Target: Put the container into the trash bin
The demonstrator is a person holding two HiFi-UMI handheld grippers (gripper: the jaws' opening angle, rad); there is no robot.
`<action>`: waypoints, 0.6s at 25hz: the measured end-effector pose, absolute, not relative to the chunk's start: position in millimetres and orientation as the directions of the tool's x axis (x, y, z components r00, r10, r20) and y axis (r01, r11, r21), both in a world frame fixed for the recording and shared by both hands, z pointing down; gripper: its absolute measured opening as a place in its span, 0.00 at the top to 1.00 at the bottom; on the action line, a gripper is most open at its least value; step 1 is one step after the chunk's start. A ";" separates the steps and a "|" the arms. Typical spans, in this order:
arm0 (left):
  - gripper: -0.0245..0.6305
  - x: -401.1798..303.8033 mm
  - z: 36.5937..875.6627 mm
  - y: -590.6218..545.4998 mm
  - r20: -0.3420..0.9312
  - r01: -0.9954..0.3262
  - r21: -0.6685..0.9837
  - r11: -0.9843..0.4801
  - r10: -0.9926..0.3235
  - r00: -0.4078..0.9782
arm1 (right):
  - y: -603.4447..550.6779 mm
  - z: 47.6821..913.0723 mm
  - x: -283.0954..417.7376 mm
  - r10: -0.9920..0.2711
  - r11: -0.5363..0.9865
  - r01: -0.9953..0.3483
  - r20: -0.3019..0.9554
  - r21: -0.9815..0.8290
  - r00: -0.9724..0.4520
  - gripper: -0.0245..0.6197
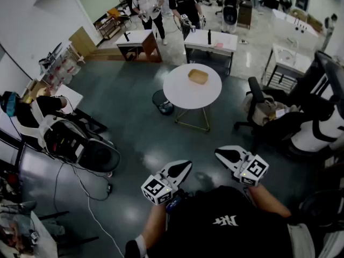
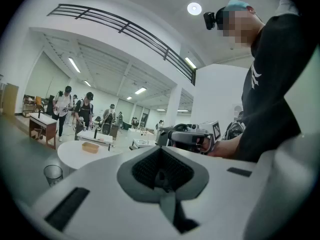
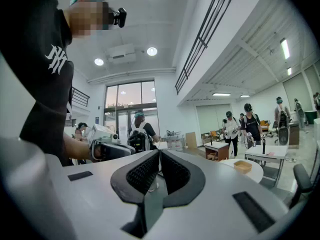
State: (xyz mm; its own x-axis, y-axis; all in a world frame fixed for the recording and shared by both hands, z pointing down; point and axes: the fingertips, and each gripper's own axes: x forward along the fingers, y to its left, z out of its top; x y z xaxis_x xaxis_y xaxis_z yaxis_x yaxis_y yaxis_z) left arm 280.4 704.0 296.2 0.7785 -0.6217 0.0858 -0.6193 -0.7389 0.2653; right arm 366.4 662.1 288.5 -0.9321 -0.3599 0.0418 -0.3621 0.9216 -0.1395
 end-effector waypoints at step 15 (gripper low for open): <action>0.96 262.8 301.1 708.0 0.044 -0.611 0.276 -0.742 -0.625 0.779 | 673.8 293.4 358.1 -0.404 0.899 -0.407 0.052 -0.162 -0.913 0.89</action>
State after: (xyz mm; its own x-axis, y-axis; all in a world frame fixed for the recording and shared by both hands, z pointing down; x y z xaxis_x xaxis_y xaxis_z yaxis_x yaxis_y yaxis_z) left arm 262.8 708.0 301.1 0.7792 -0.6251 0.0444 -0.6109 -0.7419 0.2763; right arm 358.1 673.8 293.4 -0.9133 -0.4039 0.0517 -0.4068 0.8991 -0.1618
